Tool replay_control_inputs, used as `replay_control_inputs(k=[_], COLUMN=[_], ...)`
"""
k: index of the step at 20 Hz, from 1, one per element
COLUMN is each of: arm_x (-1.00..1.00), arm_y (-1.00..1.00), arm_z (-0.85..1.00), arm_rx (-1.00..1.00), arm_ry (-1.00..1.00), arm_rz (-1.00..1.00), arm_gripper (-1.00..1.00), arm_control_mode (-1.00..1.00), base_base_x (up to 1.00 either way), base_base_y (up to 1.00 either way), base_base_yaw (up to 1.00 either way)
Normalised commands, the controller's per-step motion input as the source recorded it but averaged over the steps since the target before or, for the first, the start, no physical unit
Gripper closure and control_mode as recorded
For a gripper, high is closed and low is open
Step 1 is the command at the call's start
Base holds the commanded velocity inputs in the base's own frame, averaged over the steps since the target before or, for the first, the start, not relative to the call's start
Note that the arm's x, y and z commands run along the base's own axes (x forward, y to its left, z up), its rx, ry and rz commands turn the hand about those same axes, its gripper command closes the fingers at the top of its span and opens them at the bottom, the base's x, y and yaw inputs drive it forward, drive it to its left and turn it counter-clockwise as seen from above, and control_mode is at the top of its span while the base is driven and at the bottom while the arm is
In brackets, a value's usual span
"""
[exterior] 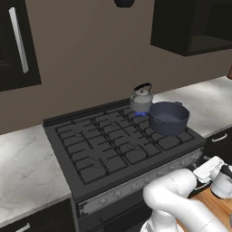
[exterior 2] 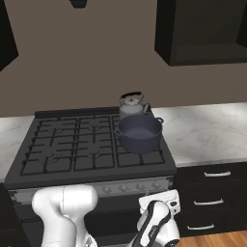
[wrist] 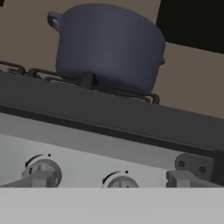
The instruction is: Pick the kettle from the cabinet and place it on a stove burner. Then pick the pot from the counter and place it on another stove burner. Finally, turn both burners on.
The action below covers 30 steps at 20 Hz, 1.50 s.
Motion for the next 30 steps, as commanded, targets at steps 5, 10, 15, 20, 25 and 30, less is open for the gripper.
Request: replay_control_inputs(k=[5, 10, 15, 20, 25, 30], arm_x=[0.14, 0.17, 0.14, 0.09, 0.12, 0.12], arm_y=[0.00, 0.00, -0.01, -0.01, 0.00, -0.01], arm_z=[-0.20, -0.08, -0.10, -0.11, -0.07, 0.00], arm_rx=[0.02, 0.03, 0.01, 0.00, 0.01, 0.02], arm_ry=[0.08, 0.04, 0.01, 0.00, 0.00, 0.01], arm_rz=[0.03, 0.01, 0.00, 0.00, 0.00, 0.00], arm_gripper=[-1.00, -1.00, -1.00, -1.00, -1.00, -1.00], arm_control_mode=[-1.00, -1.00, -1.00, -1.00, -1.00, -1.00], base_base_x=[0.00, 0.00, 0.00, 0.00, 0.00, 0.00], base_base_y=[0.00, 0.00, 0.00, 0.00, 0.00, 0.00], base_base_yaw=[0.00, 0.00, 0.00, 0.00, 0.00, 0.00])
